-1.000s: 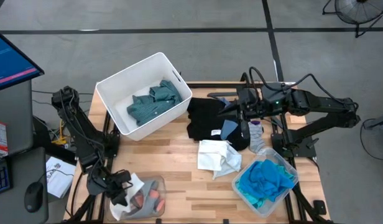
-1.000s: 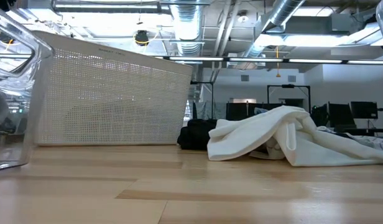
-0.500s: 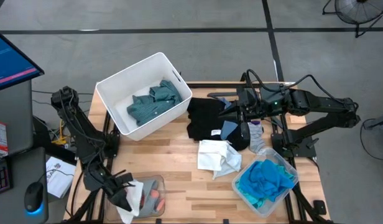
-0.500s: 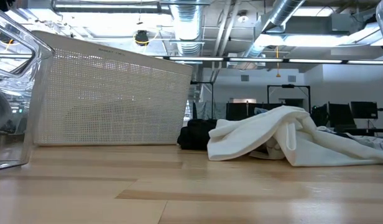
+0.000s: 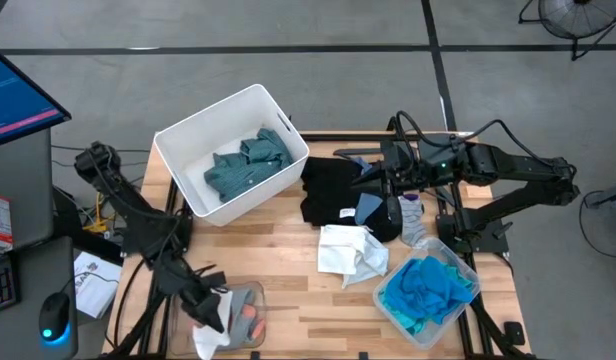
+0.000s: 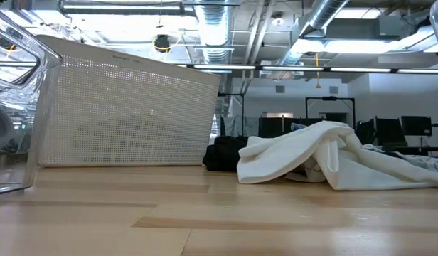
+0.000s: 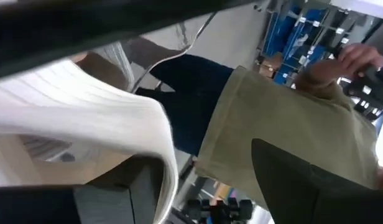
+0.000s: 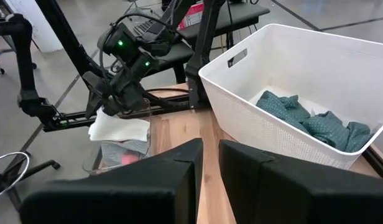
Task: Pick & Place Cloths
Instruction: Put the top white sock into the left transparent bin, then put the blue sock into the left transparent bin
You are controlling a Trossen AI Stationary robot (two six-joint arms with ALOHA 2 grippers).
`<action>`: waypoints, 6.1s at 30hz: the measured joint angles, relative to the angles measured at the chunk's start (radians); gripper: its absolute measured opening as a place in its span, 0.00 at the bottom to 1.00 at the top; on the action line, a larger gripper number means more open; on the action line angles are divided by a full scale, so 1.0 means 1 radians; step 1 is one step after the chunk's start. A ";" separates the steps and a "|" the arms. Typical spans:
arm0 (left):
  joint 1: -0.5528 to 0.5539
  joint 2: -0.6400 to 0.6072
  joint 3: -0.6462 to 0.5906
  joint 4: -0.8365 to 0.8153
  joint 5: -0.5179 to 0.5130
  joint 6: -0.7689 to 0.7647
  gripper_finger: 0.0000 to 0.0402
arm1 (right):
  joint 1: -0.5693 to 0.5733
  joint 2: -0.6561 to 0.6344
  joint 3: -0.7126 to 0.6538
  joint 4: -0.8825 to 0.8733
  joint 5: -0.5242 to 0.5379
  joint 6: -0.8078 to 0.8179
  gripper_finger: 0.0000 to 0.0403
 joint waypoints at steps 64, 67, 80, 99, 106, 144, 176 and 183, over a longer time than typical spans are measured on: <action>-0.003 0.184 0.171 -0.219 0.110 0.150 0.00 | -0.029 0.152 0.000 -0.150 0.000 -0.050 0.13; -0.012 0.221 0.171 -0.300 0.141 0.150 0.00 | -0.038 0.171 0.001 -0.136 -0.001 -0.050 0.13; -0.009 0.273 0.167 -0.531 0.078 0.149 0.00 | -0.040 0.180 0.000 -0.150 -0.003 -0.049 0.13; 0.090 -0.278 0.165 -0.435 -0.750 0.304 0.00 | -0.033 0.166 0.000 -0.221 -0.003 -0.049 0.13; 0.165 -0.316 0.165 -0.181 -1.157 0.712 0.00 | -0.028 0.167 0.000 -0.471 0.051 0.119 0.13; 0.598 -0.145 0.165 0.372 -0.542 1.063 0.70 | -0.412 0.243 -0.571 0.031 0.195 0.483 0.68; 0.704 -0.137 0.165 0.372 -0.514 1.287 0.68 | -0.291 -0.033 -0.211 -0.234 0.155 0.473 0.03; 0.705 -0.123 0.165 0.365 -0.513 1.287 0.68 | -0.220 0.130 -0.213 -0.450 0.158 0.491 0.10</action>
